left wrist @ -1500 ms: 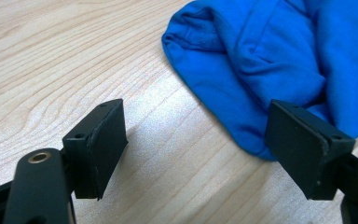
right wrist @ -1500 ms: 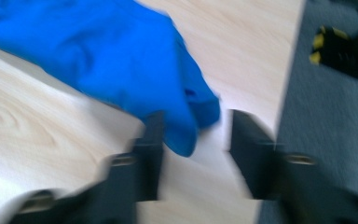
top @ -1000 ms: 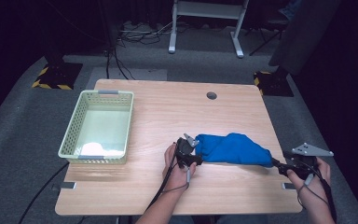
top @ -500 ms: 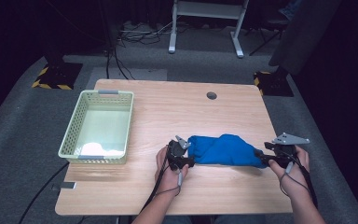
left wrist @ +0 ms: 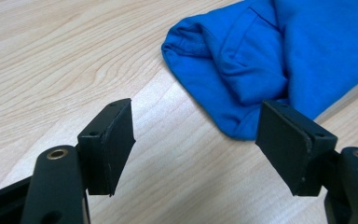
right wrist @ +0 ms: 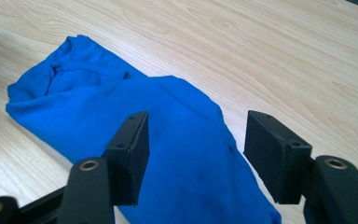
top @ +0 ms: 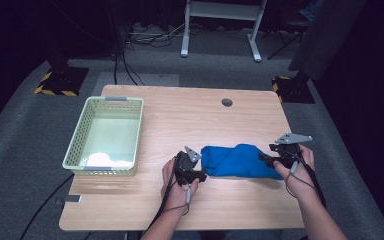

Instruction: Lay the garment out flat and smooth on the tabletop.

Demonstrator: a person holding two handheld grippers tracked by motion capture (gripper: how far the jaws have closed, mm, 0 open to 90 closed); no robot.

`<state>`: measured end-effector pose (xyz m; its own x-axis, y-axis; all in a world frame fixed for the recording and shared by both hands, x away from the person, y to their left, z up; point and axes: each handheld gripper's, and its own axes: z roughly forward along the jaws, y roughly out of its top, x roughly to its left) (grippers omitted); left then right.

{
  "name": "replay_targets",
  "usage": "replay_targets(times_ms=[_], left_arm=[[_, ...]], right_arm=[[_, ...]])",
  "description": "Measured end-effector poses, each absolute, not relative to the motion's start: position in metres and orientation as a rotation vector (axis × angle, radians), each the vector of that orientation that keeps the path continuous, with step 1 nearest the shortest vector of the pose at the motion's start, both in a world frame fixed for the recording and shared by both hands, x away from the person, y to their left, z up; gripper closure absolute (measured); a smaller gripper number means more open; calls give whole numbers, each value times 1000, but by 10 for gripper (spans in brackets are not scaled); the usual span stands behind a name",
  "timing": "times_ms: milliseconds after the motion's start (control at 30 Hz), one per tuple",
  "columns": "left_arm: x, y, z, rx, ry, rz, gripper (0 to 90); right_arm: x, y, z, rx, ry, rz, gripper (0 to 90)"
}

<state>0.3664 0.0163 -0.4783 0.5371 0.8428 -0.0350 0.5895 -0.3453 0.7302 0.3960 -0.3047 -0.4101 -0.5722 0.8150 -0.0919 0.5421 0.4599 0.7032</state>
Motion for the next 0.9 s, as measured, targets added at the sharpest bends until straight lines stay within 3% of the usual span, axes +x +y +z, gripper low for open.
replay_targets(times_ms=[633, 900], left_arm=[[347, 39, -479, 2040, 1236, 445, 265], [343, 45, -475, 2024, 1225, 448, 198]], right_arm=[[431, -288, -436, 1155, 2319, 880, 346], [448, -287, -454, 1198, 2338, 863, 312]])
